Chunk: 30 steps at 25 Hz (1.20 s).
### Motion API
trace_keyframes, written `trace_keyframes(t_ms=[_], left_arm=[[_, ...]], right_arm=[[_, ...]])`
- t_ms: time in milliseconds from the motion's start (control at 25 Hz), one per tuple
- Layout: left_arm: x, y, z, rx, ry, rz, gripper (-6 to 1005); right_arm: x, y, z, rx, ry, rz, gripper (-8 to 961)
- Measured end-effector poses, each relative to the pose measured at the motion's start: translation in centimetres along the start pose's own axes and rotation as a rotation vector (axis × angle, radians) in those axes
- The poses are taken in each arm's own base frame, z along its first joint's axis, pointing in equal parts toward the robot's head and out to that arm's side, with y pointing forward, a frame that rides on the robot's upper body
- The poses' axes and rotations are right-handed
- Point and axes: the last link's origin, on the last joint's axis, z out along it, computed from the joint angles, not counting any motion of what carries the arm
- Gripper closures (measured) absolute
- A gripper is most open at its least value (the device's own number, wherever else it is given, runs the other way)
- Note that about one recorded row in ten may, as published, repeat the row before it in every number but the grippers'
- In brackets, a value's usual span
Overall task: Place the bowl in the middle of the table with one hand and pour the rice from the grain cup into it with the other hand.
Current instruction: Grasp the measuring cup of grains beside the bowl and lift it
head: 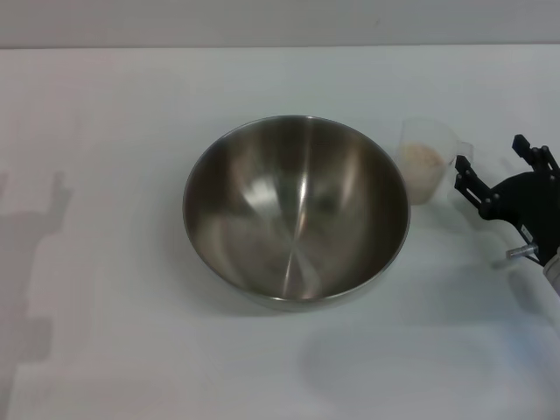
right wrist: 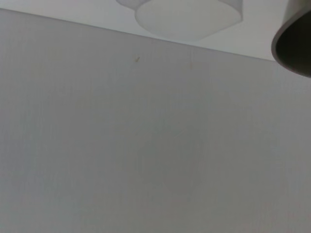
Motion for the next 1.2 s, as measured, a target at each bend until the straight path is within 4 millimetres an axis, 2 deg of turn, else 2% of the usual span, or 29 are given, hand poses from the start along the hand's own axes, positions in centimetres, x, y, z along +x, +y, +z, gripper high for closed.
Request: trace_keyframes(t_ms=[640, 960, 1200], left_arm=[[-0.30, -0.17, -0.34, 0.000, -0.016, 0.008, 191], [-0.34, -0.18, -0.36, 0.000, -0.019, 0.009, 192], [-0.37, -0.18, -0.37, -0.001, -0.021, 0.009, 192]], right_arm=[[-0.27, 0.01, 0.58, -0.006, -0.002, -0.006, 116], [-0.28, -0.04, 0.60, -0.006, -0.002, -0.006, 161], [-0.34, -0.02, 0.58, -0.006, -0.007, -0.004, 415]])
